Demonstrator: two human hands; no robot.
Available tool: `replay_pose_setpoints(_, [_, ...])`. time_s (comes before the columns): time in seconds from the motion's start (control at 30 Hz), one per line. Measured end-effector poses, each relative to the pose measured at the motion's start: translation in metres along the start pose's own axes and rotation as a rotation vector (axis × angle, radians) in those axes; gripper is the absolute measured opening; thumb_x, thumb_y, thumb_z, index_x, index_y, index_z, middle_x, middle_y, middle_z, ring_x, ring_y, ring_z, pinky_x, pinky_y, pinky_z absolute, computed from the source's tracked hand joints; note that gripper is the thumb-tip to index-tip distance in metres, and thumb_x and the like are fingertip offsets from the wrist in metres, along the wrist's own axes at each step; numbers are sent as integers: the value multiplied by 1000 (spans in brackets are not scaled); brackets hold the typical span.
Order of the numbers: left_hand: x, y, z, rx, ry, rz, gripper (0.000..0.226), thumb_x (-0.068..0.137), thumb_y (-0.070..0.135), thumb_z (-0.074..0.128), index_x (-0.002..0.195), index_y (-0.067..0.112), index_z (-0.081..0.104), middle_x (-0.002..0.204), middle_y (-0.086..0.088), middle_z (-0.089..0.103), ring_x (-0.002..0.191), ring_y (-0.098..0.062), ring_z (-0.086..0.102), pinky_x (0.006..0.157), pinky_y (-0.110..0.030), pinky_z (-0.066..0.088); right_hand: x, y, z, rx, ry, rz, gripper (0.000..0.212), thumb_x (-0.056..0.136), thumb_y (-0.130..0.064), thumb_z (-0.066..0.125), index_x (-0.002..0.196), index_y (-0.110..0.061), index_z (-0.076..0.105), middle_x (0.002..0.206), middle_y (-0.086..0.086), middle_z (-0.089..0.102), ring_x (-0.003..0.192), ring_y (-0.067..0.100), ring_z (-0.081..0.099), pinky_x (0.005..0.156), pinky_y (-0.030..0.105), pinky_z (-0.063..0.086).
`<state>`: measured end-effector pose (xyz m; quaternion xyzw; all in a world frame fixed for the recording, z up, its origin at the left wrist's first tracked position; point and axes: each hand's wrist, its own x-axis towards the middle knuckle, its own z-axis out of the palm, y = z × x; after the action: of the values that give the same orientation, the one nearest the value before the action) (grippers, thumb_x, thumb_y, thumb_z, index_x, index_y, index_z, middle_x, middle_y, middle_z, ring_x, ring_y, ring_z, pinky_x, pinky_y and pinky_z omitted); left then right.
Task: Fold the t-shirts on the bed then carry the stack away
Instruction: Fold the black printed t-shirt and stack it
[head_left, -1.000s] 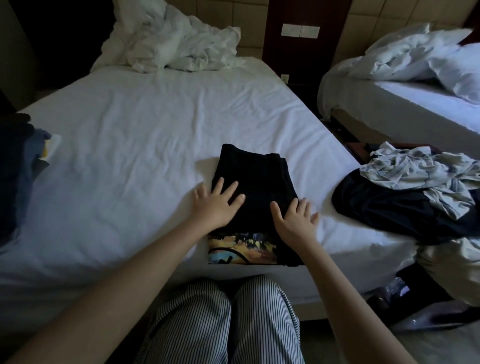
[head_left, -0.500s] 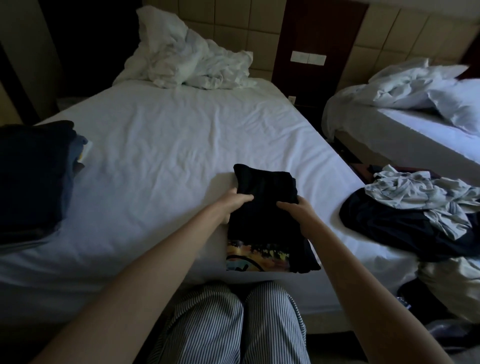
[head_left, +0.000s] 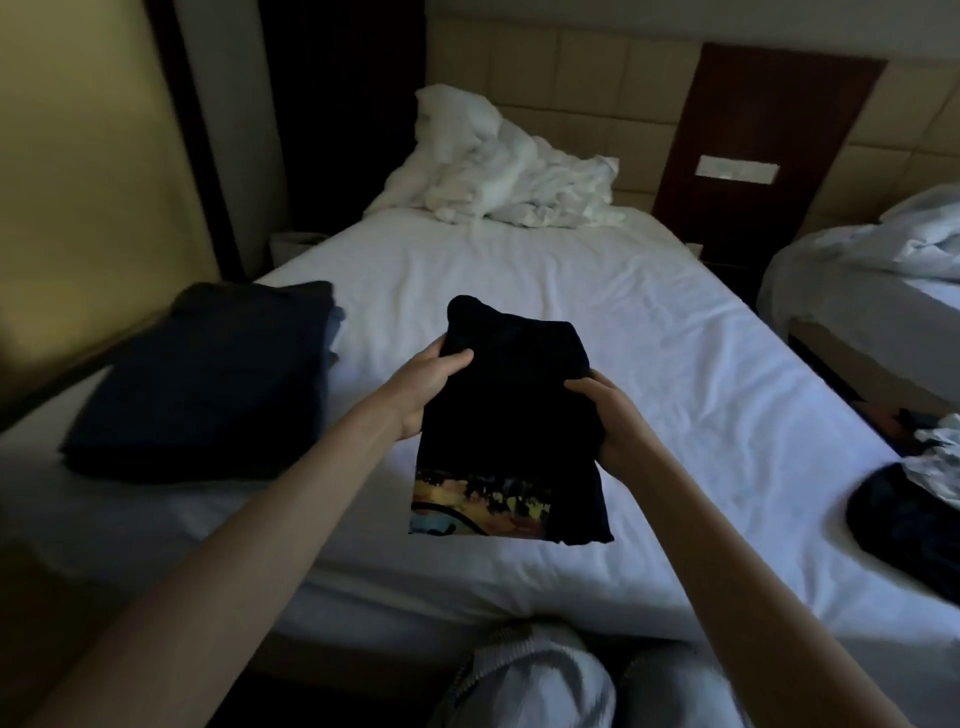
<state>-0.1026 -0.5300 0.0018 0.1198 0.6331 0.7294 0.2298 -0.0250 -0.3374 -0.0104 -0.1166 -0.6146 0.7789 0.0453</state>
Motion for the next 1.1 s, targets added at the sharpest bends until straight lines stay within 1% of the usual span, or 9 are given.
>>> replay_pose_setpoints(0.1, [-14, 23, -41, 19, 101, 16, 41, 101, 17, 42, 141, 21, 37, 116, -3, 59, 94, -18, 61, 74, -29, 50, 18, -2, 47, 15, -104, 1, 31, 95, -6, 46, 125, -7, 51, 100, 11, 65, 75, 18, 68, 57, 26, 54])
replay_pose_setpoints(0.23, [-28, 61, -101, 59, 254, 19, 41, 99, 22, 47, 140, 25, 40, 113, -3, 60, 97, -22, 61, 73, -32, 50, 42, -13, 115, 11, -262, -36, 34, 95, -6, 48, 129, -8, 49, 114, 14, 63, 91, 24, 67, 66, 29, 56])
replay_pose_setpoints(0.4, [-49, 113, -177, 301, 472, 82, 49, 97, 27, 50, 144, 23, 37, 135, -6, 51, 105, -19, 56, 79, -27, 46, 68, -27, 207, -53, -374, -108, 38, 93, -6, 54, 129, -9, 43, 114, 11, 59, 99, 26, 62, 81, 34, 55])
replay_pose_setpoints(0.47, [-56, 124, -201, 518, 565, 41, 49, 98, 30, 49, 144, 17, 36, 141, -8, 46, 113, -22, 51, 87, -27, 42, 79, -21, 235, -308, -354, -164, 56, 89, -7, 59, 137, -9, 31, 123, 15, 50, 112, 31, 55, 87, 38, 50])
replay_pose_setpoints(0.53, [-57, 120, -222, 921, 669, -95, 62, 98, 40, 45, 148, 9, 25, 150, -12, 33, 130, -27, 39, 100, -30, 35, 86, -9, 255, -668, -320, -161, 78, 90, -16, 57, 149, -13, 5, 147, 20, 23, 131, 40, 34, 100, 44, 41])
replay_pose_setpoints(0.6, [-48, 111, -238, 1268, 733, -138, 71, 95, 53, 41, 148, 12, 20, 151, -15, 29, 134, -34, 34, 106, -39, 34, 81, 3, 270, -981, -281, -214, 80, 94, -31, 50, 149, -18, -6, 155, 18, -1, 139, 40, 14, 110, 51, 26])
replay_pose_setpoints(0.7, [-21, 84, -247, 1457, 604, -12, 63, 93, 61, 29, 147, 32, 20, 152, -11, 28, 135, -39, 29, 106, -52, 30, 65, 28, 296, -1165, -324, -346, 73, 95, -49, 38, 150, -20, 0, 157, 13, -5, 143, 37, -2, 114, 55, 5])
replay_pose_setpoints(0.8, [5, 37, -247, 1502, 430, -170, 55, 91, 68, 15, 143, 55, 1, 160, 0, -3, 144, -39, -3, 113, -60, 3, 60, 78, 302, -1285, -390, -303, 87, 89, -66, 32, 150, -20, -9, 157, 11, -13, 143, 33, -12, 113, 57, -5])
replay_pose_setpoints(1.1, [27, 3, -255, 1495, 470, -194, 53, 90, 70, 17, 140, 60, 3, 160, 2, -1, 144, -38, 1, 112, -61, 2, 81, 131, 289, -1212, -339, -389, 93, 86, -68, 38, 149, -23, -13, 156, 4, -21, 143, 26, -18, 115, 48, -5])
